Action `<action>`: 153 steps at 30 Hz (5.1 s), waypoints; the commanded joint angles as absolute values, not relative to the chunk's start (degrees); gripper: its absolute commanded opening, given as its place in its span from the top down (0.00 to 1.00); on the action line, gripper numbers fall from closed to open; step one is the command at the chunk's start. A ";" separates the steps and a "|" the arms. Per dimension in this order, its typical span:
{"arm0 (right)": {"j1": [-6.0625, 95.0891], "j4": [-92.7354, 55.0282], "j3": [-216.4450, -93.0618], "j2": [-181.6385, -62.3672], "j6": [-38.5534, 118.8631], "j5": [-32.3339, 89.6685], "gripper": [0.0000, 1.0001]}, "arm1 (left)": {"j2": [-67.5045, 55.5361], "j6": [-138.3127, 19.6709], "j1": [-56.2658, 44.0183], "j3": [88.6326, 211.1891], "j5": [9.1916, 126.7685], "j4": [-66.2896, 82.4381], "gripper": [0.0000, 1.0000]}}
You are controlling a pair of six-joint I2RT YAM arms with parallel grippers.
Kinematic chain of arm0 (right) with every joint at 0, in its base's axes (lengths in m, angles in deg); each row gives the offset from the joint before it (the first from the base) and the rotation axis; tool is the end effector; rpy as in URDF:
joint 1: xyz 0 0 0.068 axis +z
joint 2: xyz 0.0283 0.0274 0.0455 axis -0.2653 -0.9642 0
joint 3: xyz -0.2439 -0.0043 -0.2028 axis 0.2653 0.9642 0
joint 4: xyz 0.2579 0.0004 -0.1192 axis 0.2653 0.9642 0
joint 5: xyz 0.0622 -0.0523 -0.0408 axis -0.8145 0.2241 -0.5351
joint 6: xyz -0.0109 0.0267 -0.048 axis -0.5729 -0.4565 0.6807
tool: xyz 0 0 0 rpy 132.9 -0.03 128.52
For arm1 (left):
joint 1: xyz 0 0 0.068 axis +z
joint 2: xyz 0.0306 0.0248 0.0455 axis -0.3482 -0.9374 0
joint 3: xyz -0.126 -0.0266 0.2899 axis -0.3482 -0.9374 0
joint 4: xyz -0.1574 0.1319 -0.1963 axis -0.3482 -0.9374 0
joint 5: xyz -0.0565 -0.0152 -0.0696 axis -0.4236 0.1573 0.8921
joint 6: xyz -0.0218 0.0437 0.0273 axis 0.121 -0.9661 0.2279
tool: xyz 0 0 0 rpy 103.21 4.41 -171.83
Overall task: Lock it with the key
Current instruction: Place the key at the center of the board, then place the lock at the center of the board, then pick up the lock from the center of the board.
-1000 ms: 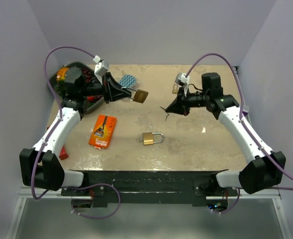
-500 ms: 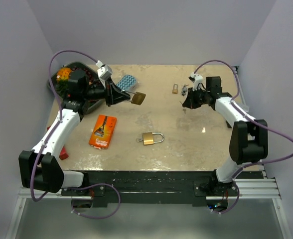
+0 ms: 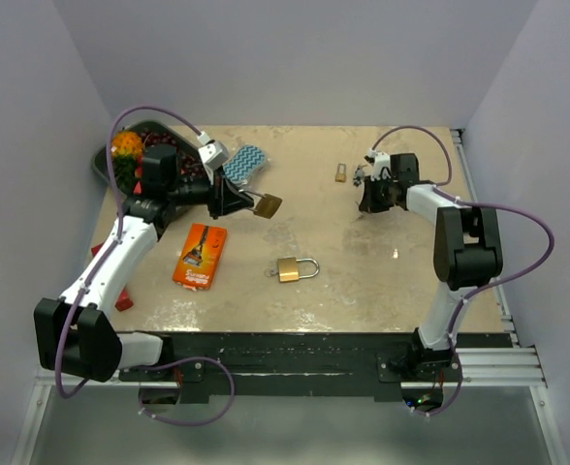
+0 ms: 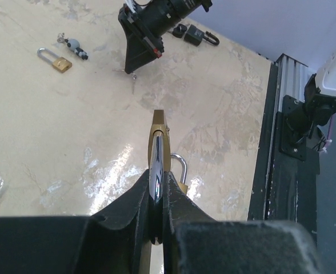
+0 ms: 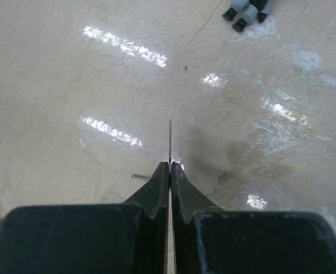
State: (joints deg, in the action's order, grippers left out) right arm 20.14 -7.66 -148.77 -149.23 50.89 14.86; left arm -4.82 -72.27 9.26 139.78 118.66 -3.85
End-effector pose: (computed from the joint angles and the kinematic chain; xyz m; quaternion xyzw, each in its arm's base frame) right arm 0.4323 0.0501 0.2015 -0.1327 0.9172 0.1775 0.3312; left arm 0.2867 -0.0901 0.3782 0.3518 0.6877 -0.4478 0.4503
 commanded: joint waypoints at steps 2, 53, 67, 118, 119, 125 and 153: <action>19.78 -11.19 -151.54 -149.82 54.08 19.78 1.00 | -2.12 -75.47 6.58 139.44 118.25 -2.29 1.00; 51.95 -1.17 -146.27 -122.84 71.84 19.87 0.31 | -24.45 -35.22 -2.65 146.74 123.88 9.49 1.00; 46.51 -1.52 -146.62 -124.84 60.88 20.49 1.00 | -21.11 -40.30 3.65 145.33 118.35 6.77 0.28; 34.90 -1.25 -163.93 -150.37 30.08 36.76 0.01 | -2.91 -66.59 14.40 143.92 87.57 -14.85 0.01; 34.99 -2.04 -163.76 -149.13 32.44 36.49 0.01 | -3.00 -66.85 14.40 144.01 89.06 -15.03 0.01; 36.47 -2.59 -159.11 -139.03 49.19 18.57 0.01 | -3.00 -73.35 14.40 142.61 94.51 -16.26 0.01; 63.81 -3.18 -141.26 -138.03 81.60 21.27 0.01 | -2.12 -61.15 20.11 136.11 105.42 -8.45 0.02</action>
State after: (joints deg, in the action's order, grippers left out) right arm 62.70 0.47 -141.71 -136.67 78.72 17.72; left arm -3.22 -63.92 18.75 136.94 103.38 -11.26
